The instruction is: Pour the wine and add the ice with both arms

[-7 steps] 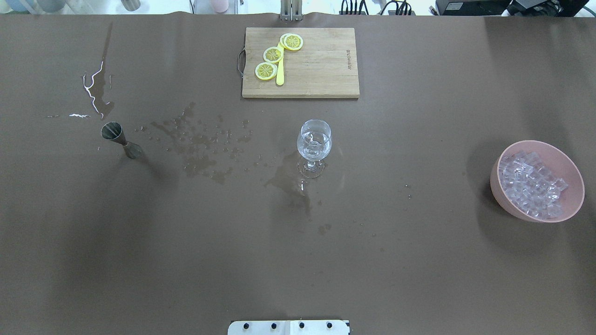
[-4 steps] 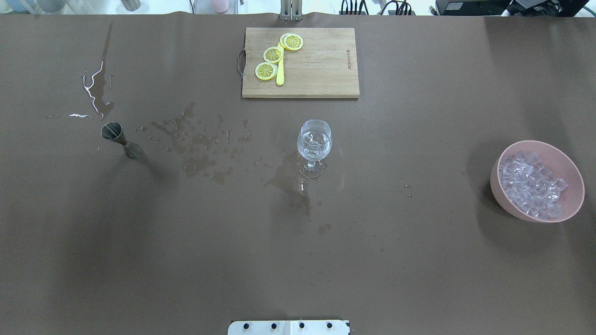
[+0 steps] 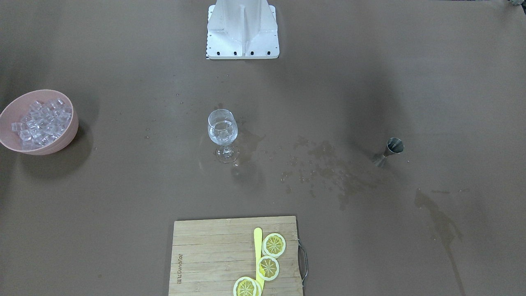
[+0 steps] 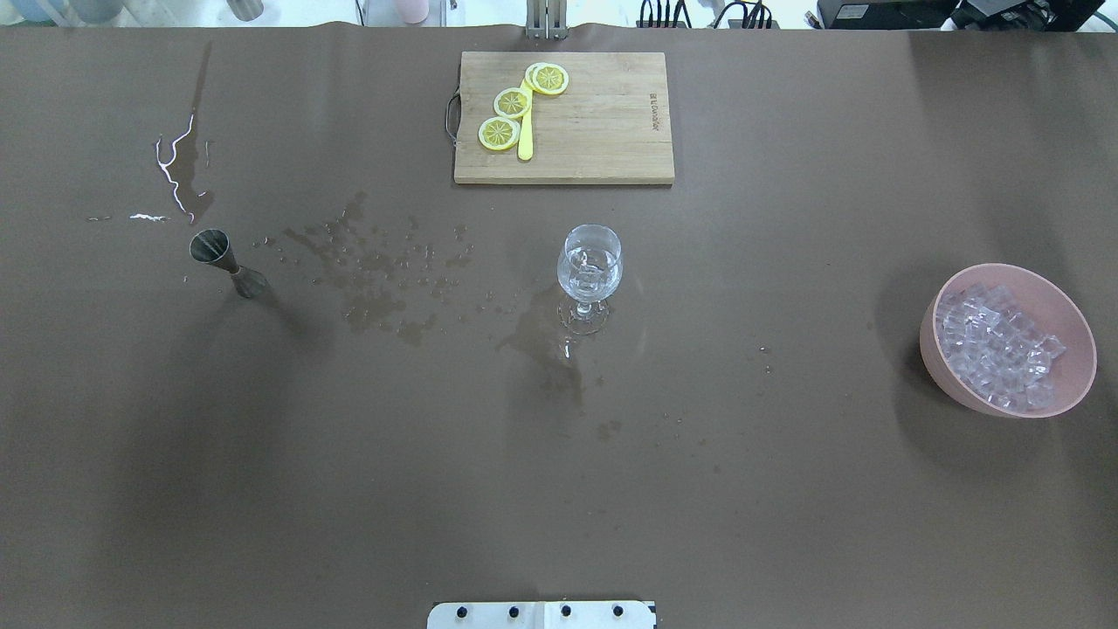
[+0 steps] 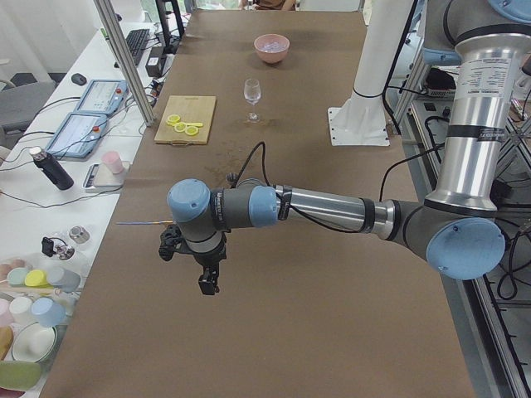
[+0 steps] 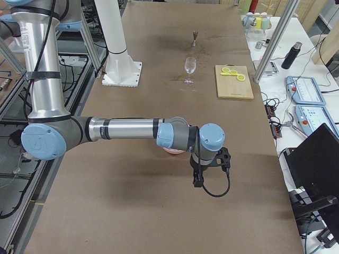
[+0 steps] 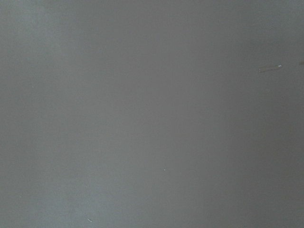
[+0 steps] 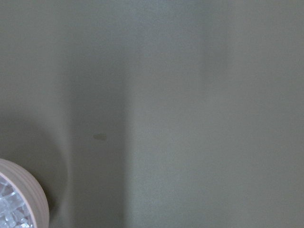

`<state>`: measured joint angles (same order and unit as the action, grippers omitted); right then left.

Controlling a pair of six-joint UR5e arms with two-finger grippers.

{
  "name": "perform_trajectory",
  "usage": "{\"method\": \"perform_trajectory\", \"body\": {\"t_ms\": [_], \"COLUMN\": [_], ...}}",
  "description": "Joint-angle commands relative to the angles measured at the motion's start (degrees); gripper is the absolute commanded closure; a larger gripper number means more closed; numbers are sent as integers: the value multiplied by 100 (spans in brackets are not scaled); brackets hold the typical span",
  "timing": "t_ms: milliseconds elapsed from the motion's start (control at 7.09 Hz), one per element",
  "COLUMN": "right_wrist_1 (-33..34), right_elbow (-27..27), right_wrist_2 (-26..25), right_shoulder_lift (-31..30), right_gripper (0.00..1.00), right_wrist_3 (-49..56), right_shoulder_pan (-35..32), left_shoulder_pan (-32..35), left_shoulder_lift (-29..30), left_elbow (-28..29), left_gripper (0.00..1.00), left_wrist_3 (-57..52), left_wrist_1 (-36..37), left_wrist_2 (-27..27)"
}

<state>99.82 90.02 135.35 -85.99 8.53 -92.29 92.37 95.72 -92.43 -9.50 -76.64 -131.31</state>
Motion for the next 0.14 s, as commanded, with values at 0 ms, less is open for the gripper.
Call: {"method": "perform_trajectory", "body": {"t_ms": [0], "right_wrist_1": [11], "right_elbow": [85], "right_wrist_2": [0], "right_shoulder_lift": [-23], "right_gripper": [0], "right_wrist_3": [0], "right_shoulder_pan": [-9], "left_shoulder_pan": [0], "left_shoulder_lift": [-9], "left_elbow": [-3], "left_gripper": [2], "left_wrist_3": [1], "left_wrist_1": [0], "left_wrist_2": [0]}}
